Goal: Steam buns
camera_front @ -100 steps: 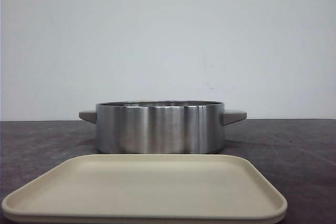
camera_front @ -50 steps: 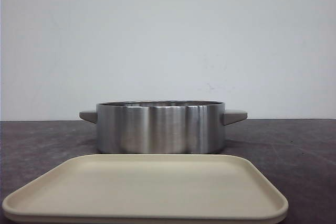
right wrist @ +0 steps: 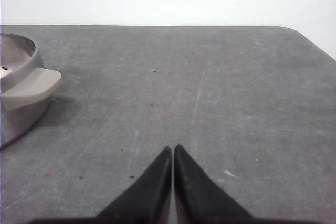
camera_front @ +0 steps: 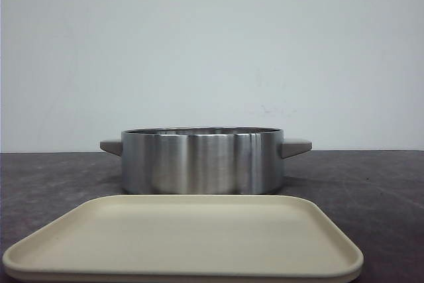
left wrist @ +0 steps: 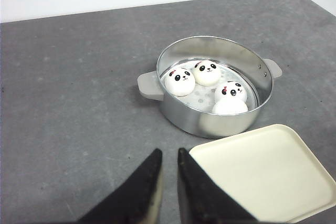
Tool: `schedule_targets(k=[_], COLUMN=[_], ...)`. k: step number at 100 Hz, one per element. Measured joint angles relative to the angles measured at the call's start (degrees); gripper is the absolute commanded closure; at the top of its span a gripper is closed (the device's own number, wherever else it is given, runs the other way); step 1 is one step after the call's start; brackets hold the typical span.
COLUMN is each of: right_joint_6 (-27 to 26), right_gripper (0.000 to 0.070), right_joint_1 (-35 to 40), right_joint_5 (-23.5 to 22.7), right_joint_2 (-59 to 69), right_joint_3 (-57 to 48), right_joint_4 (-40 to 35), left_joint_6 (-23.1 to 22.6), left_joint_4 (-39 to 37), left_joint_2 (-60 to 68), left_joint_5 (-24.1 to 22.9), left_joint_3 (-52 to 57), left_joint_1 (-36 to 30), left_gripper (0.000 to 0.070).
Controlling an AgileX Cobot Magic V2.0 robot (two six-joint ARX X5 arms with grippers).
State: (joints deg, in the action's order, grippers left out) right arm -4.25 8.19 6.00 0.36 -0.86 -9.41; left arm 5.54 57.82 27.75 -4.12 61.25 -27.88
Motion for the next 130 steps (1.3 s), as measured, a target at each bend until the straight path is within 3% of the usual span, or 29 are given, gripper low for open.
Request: schedule_targets(k=[49,64,73,87,103,117,130], right_joint_6=[0.0,0.0,0.0,0.0,0.0,0.0,0.0], right_gripper=[0.0693,0.0693,0.0693,0.0694,0.0693,0.0693,0.0693], right_joint_1=[0.0,0.0,0.0,0.0,0.0,0.0,0.0], right_joint_5=[0.0,0.0,0.0,0.0,0.0,0.0,0.0], right_joint_2=[0.0,0.0,0.0,0.0,0.0,0.0,0.0], right_joint_3=[0.0,0.0,0.0,0.0,0.0,0.0,0.0], right_joint_4=[0.0,0.0,0.0,0.0,0.0,0.0,0.0], left_joint_6=[-0.2,-1.9,-2.3,-1.4,0.5,1.4,2.7], left_joint_4=[0.3,-0.8,-8.0,-25.4,-42.5,-51.8,-54.8], left_joint_2=[0.0,-0.9,-3.9,-10.7,-16.0,-18.9,-22.3], left_joint_5=[-0.1,-0.3,-0.3,0.1,4.2,4.5,7.4], left_joint_3=[0.0,-0.3,-3.9,-17.3,-35.1,-46.5,-52.6], left_joint_1=[0.0,3.4,6.2,10.2,15.9,21.5,25.8], left_gripper=[0.0684,0.0683,0.0683,0.0683,0.0683,0.0683,0.0683])
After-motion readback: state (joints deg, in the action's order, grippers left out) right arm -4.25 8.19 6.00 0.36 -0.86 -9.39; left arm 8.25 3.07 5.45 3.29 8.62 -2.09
